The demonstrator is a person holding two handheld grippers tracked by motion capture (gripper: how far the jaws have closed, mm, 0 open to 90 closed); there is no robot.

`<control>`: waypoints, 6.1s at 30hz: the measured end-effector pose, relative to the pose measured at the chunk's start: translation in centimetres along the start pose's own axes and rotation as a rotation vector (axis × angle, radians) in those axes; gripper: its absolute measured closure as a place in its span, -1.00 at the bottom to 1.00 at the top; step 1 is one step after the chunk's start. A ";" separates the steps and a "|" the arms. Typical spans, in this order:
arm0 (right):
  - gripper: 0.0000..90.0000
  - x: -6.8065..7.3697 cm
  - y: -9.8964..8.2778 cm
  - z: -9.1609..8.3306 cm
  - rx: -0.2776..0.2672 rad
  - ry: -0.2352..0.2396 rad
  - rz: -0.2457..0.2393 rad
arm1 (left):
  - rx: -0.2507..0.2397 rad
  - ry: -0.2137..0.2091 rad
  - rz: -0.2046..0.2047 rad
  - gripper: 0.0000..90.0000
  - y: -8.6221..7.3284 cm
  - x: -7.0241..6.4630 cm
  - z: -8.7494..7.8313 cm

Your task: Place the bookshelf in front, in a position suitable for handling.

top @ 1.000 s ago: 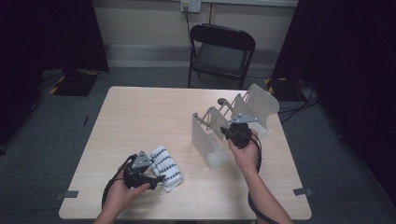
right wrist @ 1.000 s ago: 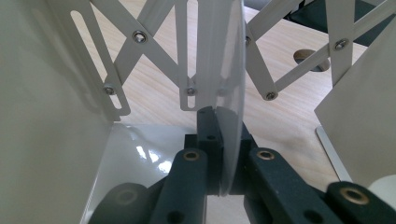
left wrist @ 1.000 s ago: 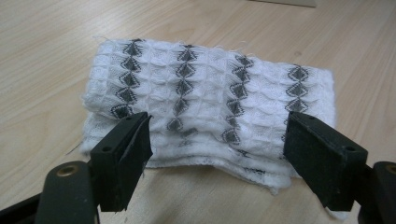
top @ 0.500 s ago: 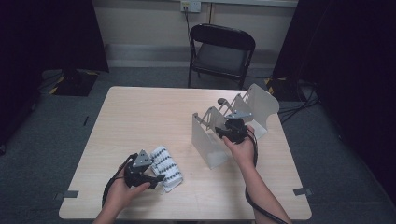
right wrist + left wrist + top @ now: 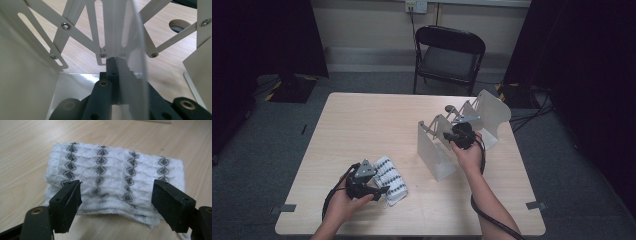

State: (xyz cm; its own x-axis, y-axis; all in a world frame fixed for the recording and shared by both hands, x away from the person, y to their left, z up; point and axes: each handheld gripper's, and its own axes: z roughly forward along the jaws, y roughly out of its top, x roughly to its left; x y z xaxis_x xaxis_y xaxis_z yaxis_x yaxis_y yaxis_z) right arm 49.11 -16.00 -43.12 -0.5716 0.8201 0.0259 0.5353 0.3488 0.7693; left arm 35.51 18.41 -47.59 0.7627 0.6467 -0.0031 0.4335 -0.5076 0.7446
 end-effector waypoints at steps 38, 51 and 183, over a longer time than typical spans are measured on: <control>0.96 1.2 -0.2 -2.4 -0.107 -0.085 -0.072 | 0.089 -0.090 0.060 0.63 1.3 -0.6 1.8; 0.94 3.1 0.5 -3.2 -0.119 -0.113 -0.089 | 0.064 -0.069 0.052 0.63 0.3 0.3 -1.5; -0.16 7.6 -5.6 -6.0 -0.115 0.069 -0.165 | -0.025 -0.133 -0.013 -0.23 0.4 -6.3 -0.9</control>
State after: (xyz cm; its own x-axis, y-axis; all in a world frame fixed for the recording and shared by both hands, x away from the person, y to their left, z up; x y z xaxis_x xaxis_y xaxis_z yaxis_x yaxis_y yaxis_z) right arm 38.05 -14.49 -43.42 -0.6887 0.7220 -0.0658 0.3588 0.4183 0.8344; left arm 30.44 14.61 -46.71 0.8146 0.5713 -0.1006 0.4334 -0.4842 0.7601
